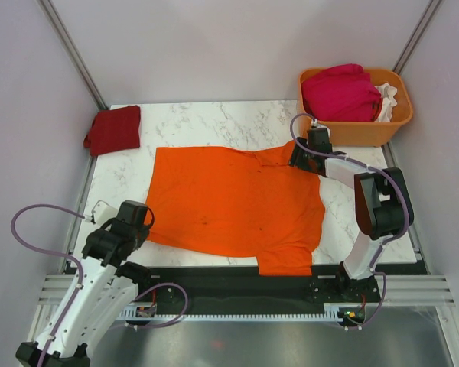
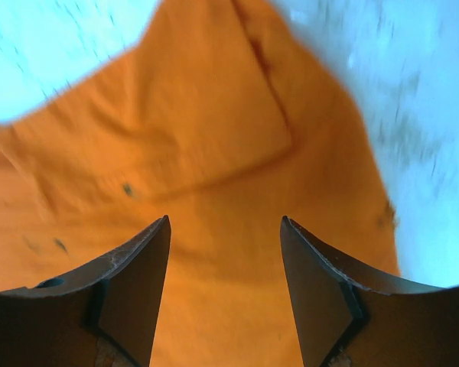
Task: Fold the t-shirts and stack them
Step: Flatten the tshirt out
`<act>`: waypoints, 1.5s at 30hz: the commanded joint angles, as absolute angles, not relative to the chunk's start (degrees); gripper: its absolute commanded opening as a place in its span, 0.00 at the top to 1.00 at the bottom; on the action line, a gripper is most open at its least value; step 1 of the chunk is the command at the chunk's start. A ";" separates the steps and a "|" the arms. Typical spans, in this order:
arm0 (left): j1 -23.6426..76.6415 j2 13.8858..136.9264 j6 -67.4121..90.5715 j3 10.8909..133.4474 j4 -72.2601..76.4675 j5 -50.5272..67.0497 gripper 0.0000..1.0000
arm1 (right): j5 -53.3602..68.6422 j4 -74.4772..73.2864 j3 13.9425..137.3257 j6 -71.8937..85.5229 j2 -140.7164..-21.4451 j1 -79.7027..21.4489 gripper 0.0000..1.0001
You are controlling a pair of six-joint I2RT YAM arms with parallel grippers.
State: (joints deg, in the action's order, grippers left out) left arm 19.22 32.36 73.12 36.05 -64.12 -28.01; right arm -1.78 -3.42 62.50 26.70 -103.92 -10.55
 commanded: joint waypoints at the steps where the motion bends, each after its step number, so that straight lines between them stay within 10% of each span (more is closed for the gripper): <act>1: 19.34 31.99 74.45 36.48 -63.02 -30.24 0.98 | -5.27 -5.98 60.03 28.12 -99.67 -12.39 0.32; 45: 19.69 27.51 74.44 44.12 -69.61 -31.64 0.98 | -8.35 -3.95 71.10 28.65 -111.53 -13.01 0.52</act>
